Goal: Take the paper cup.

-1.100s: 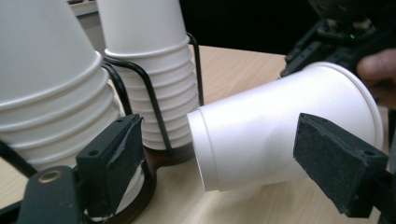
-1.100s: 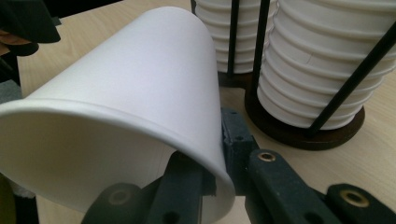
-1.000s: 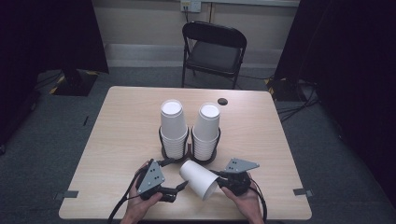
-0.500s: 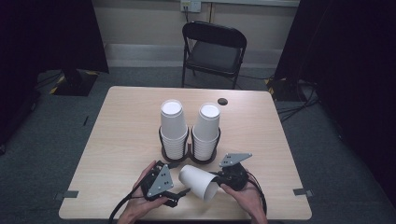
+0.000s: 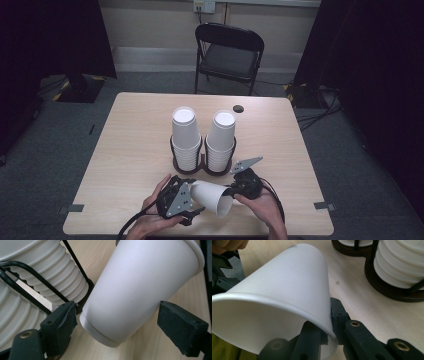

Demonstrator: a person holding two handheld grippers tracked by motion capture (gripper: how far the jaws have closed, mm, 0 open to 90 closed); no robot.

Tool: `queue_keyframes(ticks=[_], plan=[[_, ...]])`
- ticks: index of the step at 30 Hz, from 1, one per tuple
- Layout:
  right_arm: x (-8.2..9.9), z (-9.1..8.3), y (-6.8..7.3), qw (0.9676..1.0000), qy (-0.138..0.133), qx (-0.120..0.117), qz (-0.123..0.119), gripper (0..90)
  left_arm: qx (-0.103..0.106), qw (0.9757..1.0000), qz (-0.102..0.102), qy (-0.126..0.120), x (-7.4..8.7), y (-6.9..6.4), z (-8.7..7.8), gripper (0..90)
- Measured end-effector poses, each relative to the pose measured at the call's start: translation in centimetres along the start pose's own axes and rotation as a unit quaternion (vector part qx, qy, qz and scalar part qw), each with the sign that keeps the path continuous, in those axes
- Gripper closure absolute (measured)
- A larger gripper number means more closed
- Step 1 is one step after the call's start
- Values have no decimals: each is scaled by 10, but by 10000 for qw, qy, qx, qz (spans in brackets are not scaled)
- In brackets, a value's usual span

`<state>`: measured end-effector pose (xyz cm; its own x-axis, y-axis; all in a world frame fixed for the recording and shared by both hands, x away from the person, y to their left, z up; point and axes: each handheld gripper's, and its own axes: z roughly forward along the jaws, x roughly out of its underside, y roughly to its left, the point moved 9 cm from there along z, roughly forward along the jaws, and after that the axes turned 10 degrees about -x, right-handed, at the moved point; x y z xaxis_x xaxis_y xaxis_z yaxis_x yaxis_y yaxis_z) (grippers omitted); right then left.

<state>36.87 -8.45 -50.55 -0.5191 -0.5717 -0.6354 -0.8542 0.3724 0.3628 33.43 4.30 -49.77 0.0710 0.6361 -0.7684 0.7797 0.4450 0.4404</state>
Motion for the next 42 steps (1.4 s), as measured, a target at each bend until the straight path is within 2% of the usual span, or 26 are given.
queue_keyframes(ticks=[1,5,9,13,14,15,16,18,21,23,27,30,32,33,38,39,42], plan=[[0,0,0,10000,43,-37,14,861,10,10000,59,46,1,-1,0,155],[0,2,-1,9999,101,-93,53,861,29,9983,529,226,2,-5,4,166],[-1,2,0,9998,131,-149,31,861,59,9986,502,181,-2,-12,9,153],[-1,2,0,9998,132,-167,35,862,51,9973,681,261,-3,-13,10,145],[-2,3,0,9998,126,-164,40,863,59,9981,582,174,-5,-15,11,144],[-3,3,1,9997,122,-187,39,864,120,9964,790,277,-4,-14,10,143],[-4,3,1,9997,133,-195,35,865,107,9972,699,260,-5,-16,12,138],[-6,5,2,9997,141,-201,22,866,89,9962,801,320,-5,-16,13,128],[-9,6,3,9997,121,-223,-7,868,59,9967,752,290,-7,-19,14,125],[-10,7,4,9997,98,-238,6,869,41,9957,862,338,-8,-17,14,117],[-14,10,6,9994,-4,-335,35,871,0,9971,708,280,-12,-19,18,95],[-19,14,9,9992,-79,-386,52,873,-28,9971,691,314,-12,-18,19,87],[-20,16,9,9991,-93,-403,74,876,-3,9974,679,251,-14,-19,17,95],[-21,17,9,9990,-121,-424,109,879,20,9983,571,140,-17,-20,17,101],[-24,22,12,9987,-156,-468,145,883,-23,9983,581,97,-21,-19,19,74],[-24,22,12,9986,-183,-468,166,884,-31,9987,499,77,-21,-19,19,74],[-26,23,12,9983,-253,-482,191,884,-37,9990,448,-32,-24,-17,20,61]])
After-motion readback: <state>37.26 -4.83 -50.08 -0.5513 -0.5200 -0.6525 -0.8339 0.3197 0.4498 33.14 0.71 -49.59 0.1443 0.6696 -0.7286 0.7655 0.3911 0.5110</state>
